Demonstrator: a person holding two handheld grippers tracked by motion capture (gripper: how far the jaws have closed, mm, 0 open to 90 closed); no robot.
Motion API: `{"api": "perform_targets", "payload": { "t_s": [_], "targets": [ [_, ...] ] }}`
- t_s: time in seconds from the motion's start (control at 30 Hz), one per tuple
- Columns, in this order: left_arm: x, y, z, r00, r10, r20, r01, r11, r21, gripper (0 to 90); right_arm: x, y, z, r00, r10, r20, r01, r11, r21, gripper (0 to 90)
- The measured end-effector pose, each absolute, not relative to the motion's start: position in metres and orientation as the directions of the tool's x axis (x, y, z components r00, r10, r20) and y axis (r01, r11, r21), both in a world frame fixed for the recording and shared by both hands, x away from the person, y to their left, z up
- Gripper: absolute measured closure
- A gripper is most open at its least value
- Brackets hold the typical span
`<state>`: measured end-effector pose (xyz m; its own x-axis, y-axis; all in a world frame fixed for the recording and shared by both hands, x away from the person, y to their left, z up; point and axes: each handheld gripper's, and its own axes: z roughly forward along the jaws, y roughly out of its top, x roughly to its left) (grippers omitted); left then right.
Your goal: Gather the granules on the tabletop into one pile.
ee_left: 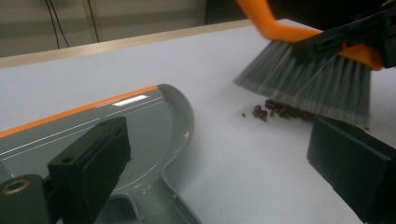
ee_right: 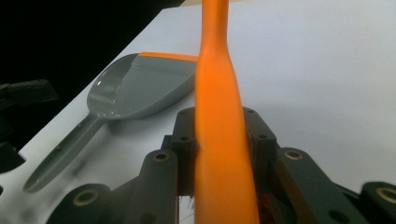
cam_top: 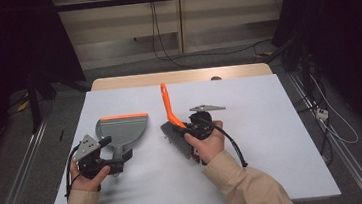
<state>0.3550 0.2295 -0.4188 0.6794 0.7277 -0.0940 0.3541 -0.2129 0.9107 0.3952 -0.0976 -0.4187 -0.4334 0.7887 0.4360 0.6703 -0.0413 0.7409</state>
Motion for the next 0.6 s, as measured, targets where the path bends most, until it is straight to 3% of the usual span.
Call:
{"api": "perform_targets", "payload": {
  "t_s": [0.27, 0.6],
  "targets": [
    [0.356, 0.231, -0.419, 0.676, 0.731, -0.099, 0.357, -0.207, 0.911, 5.9, 0.411, -0.069, -0.442, -0.397, 0.806, 0.439, 0.717, -0.026, 0.697, 70.9],
    [0.354, 0.23, -0.418, 0.676, 0.732, -0.088, 0.352, -0.215, 0.911, 5.9, 0.398, -0.103, -0.441, -0.328, 0.846, 0.421, 0.746, -0.042, 0.665, 70.4]
  ]
}}
